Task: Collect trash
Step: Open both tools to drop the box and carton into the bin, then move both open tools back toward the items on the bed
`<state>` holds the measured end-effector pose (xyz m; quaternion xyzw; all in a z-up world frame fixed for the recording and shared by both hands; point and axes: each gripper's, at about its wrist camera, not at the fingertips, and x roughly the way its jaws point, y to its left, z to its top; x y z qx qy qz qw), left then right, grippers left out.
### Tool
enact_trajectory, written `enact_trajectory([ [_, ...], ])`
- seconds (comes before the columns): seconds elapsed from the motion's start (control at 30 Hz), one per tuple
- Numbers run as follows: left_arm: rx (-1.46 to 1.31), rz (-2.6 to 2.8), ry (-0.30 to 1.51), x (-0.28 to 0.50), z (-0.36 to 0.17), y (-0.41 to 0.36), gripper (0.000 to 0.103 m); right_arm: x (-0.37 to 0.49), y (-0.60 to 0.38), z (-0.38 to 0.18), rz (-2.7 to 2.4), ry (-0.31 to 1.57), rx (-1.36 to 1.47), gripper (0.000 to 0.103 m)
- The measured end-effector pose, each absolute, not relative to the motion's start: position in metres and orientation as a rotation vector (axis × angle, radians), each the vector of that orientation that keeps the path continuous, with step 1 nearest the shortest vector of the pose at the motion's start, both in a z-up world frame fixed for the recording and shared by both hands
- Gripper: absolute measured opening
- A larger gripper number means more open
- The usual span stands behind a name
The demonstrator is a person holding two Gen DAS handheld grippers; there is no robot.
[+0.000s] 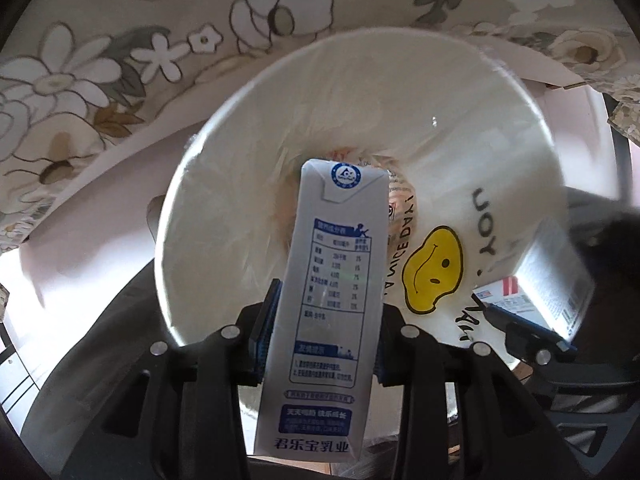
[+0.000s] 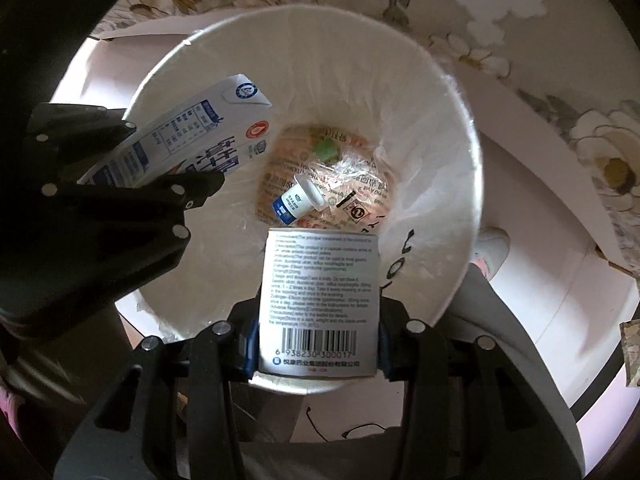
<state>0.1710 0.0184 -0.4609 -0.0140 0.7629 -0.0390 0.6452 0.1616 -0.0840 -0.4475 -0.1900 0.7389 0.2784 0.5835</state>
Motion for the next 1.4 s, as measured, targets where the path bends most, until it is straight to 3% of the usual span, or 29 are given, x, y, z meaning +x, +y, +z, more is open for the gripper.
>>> enact_trajectory([
  [0.37,-0.115,-0.093,1.789,0.186,-0.481,0.025,0.041,0.166,-0.078,-0.470,0.617,1.770,-0.447,0.046],
  [0.5,-0.123,-0.087,1.790,0.188,-0.483,0.024,0.056,0.161,-0.073,-0.477,0.606,1.742,-0.528,0.055],
  [0.93,-0.105,-0.085,1.797,0.185,-0.489,0.022,0.056,0.160,-0.074,-0.476,0.605,1.746,-0.515,0.059],
  [1.2,-0.070,-0.061,1.754,0.179,-0.465,0.027,0.056,0.160,-0.088,-0.445,0.586,1.727,-0.505,0.058],
  [1.4,-0.041,-0.097,1.656,0.172,-0.413,0.031,0.056,0.158,-0.100,-0.405,0.579,1.663,-0.494,0.058],
])
